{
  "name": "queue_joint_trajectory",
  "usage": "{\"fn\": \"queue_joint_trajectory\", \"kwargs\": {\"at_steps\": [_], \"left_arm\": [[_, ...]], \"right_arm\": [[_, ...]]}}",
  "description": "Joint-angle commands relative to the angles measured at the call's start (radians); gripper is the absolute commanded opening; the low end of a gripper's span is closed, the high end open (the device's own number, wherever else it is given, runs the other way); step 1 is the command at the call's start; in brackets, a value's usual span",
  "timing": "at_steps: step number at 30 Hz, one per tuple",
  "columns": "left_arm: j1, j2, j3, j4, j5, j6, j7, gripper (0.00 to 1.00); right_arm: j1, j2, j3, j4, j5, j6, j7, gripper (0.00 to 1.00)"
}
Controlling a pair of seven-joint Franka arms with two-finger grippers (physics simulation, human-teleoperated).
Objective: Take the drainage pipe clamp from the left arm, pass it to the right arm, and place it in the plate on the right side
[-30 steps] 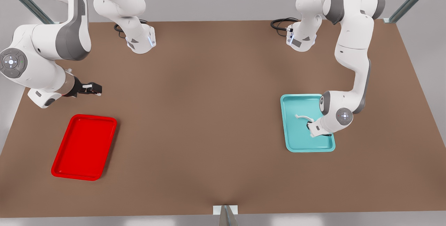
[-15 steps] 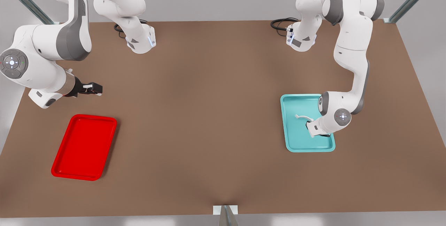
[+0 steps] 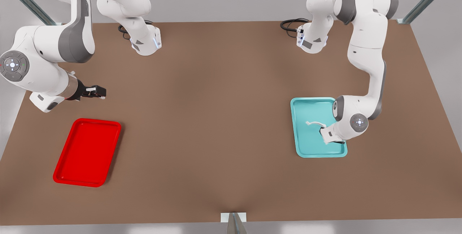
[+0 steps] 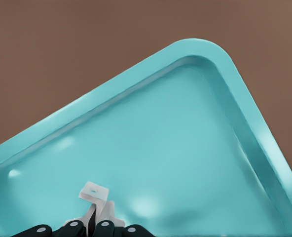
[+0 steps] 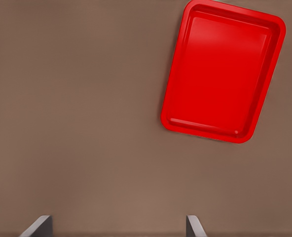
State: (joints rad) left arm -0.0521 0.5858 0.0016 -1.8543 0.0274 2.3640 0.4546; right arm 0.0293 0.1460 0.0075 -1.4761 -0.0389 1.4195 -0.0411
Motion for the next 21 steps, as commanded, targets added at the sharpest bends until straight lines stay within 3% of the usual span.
{"fn": "queue_joint_trajectory", "kwargs": {"at_steps": [1, 6, 9, 12, 15, 17, 21], "left_arm": [[0.000, -0.007, 0.000, 0.003, -0.007, -0.077, 0.004, 0.21], [-0.041, -0.083, 0.000, 0.009, -0.006, -0.132, -0.211, 0.21], [-0.072, -0.081, -0.017, 0.035, -0.007, -0.134, -0.453, 0.21], [-0.115, -0.021, -0.069, 0.213, -0.012, -0.363, -0.700, 0.21], [-0.118, 0.040, -0.166, 0.328, -0.011, -0.462, -0.970, 0.21], [-0.121, 0.049, -0.204, 0.368, -0.053, -0.505, -1.082, 0.21], [-0.130, 0.109, -0.285, 0.460, -0.098, -0.502, -1.452, 0.21]], "right_arm": [[0.000, 0.000, 0.000, 0.000, 0.001, 0.001, 0.000, 1.00], [0.061, 0.041, 0.008, 0.002, 0.005, 0.012, -0.002, 1.00], [0.096, 0.159, 0.011, 0.016, 0.134, 0.065, -0.230, 1.00], [0.244, 0.218, 0.011, 0.013, 0.145, 0.194, -0.339, 1.00], [0.363, 0.210, 0.015, -0.033, 0.160, 0.314, -0.411, 1.00], [0.368, 0.135, 0.031, -0.151, 0.218, 0.452, -0.476, 1.00], [0.390, 0.012, 0.052, -0.452, 0.221, 0.920, -0.539, 1.00]]}}
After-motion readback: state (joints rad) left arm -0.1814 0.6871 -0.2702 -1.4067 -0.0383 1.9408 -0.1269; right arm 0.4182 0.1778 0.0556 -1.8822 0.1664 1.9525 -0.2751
